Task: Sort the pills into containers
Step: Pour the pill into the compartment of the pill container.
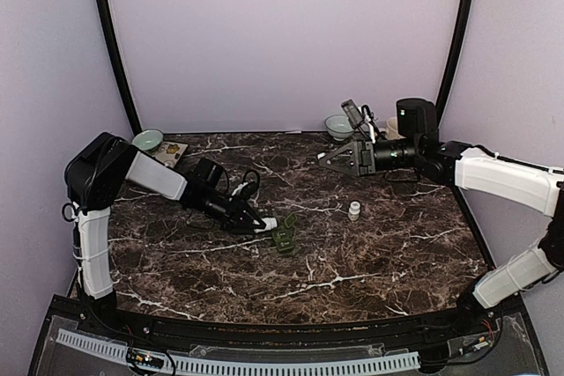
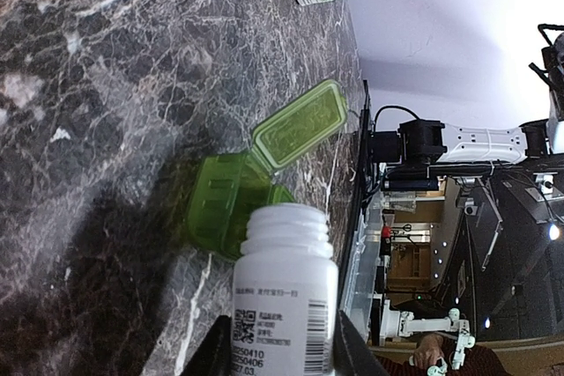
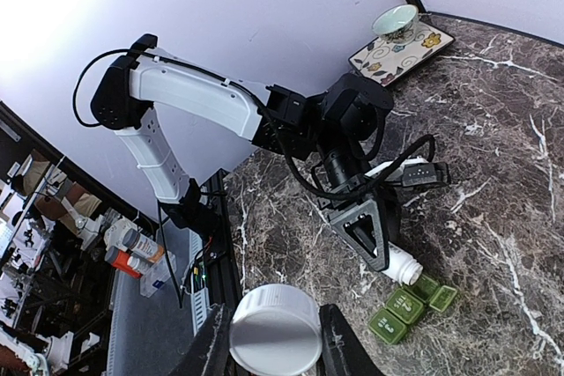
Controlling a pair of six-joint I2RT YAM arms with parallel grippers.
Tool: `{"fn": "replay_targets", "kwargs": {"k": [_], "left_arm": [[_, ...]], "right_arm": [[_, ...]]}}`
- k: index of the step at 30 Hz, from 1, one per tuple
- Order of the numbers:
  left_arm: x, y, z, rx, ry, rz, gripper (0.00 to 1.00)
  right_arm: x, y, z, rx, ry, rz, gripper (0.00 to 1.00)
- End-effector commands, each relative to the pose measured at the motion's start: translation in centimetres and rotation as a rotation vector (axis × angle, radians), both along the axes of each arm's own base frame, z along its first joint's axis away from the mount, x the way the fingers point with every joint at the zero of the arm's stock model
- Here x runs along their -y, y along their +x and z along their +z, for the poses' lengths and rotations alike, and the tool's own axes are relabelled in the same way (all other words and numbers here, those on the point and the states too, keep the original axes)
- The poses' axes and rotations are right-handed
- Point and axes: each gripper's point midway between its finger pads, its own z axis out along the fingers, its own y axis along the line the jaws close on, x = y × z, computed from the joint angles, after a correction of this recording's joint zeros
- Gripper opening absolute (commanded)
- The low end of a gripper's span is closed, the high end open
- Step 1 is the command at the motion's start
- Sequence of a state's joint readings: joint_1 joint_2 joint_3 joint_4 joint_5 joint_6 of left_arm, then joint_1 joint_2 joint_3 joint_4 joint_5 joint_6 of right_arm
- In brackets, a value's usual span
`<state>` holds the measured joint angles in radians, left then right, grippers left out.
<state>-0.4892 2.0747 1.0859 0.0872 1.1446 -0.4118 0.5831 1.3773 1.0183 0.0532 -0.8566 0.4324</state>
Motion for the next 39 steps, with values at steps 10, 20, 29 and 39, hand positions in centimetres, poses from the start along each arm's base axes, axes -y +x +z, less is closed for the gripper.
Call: {"fn": "replay_targets", "kwargs": {"k": [10,20,29,39], "left_arm": [[0.21,-0.25,2.15,0.054,-0.004,-0.033,0.00],[0.34,-0.21,2.23,0.063,0.014,-0.044,0.00],[0.35,-0.21,2.27,0.063,0.033,-0.052,0.00],[0.43,-0.03,2.53,0.067,0.051,-0.063,0.00]], "right_arm": [[0.47,-0.24,1.37,0.040,0.038,-0.006,0.23],[0.50,-0.24,1.31,0.039,0.036,-0.008,0.23],[0.56,-0.24,1.27,0.041,0.034,-0.012,0.23],[0.55,-0.15,1.18,0.042,0.032,-0.012,0.23]]}}
